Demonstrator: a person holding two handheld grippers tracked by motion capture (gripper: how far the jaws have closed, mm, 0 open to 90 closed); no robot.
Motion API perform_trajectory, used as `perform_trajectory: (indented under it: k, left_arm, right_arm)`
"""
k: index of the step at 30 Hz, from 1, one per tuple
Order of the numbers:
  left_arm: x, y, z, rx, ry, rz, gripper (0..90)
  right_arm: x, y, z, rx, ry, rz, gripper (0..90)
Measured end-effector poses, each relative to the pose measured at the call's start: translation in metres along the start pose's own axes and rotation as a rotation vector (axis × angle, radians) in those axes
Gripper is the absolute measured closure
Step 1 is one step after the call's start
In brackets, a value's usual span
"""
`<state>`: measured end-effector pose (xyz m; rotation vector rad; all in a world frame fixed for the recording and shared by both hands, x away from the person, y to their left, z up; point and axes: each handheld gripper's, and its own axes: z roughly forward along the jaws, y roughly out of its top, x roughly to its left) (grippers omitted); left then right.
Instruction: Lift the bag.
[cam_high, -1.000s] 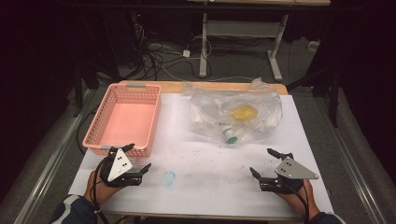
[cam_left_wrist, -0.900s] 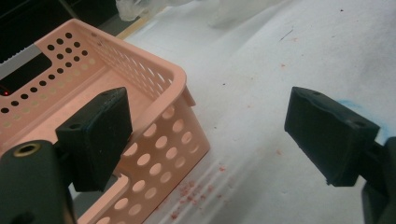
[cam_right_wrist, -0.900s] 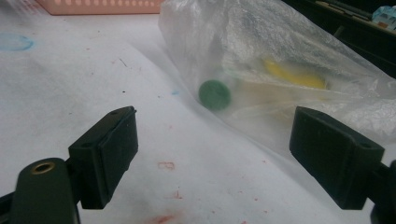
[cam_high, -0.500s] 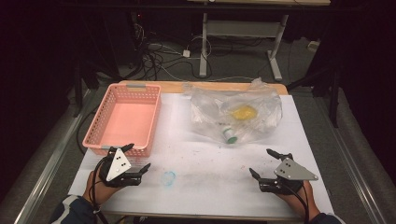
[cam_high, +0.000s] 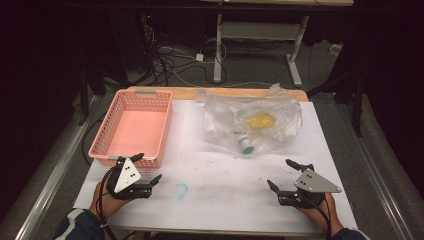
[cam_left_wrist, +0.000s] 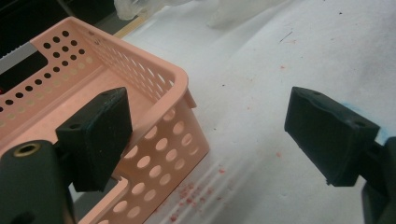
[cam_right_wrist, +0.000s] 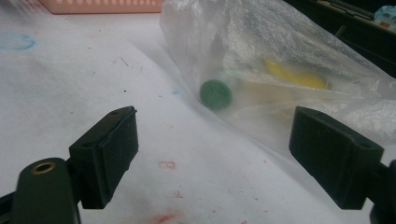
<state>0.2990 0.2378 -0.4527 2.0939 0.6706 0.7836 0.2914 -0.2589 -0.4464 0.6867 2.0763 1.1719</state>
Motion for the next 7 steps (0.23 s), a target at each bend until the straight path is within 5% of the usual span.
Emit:
perform_trajectory:
  k: [7]
  left_arm:
    - [0.0008,0.0009,0.0014,0.0,-0.003,0.0,14.6]
  right_arm:
    - [-0.0012,-0.0005,0.0003,0.004,-0.005,0.002,16.7]
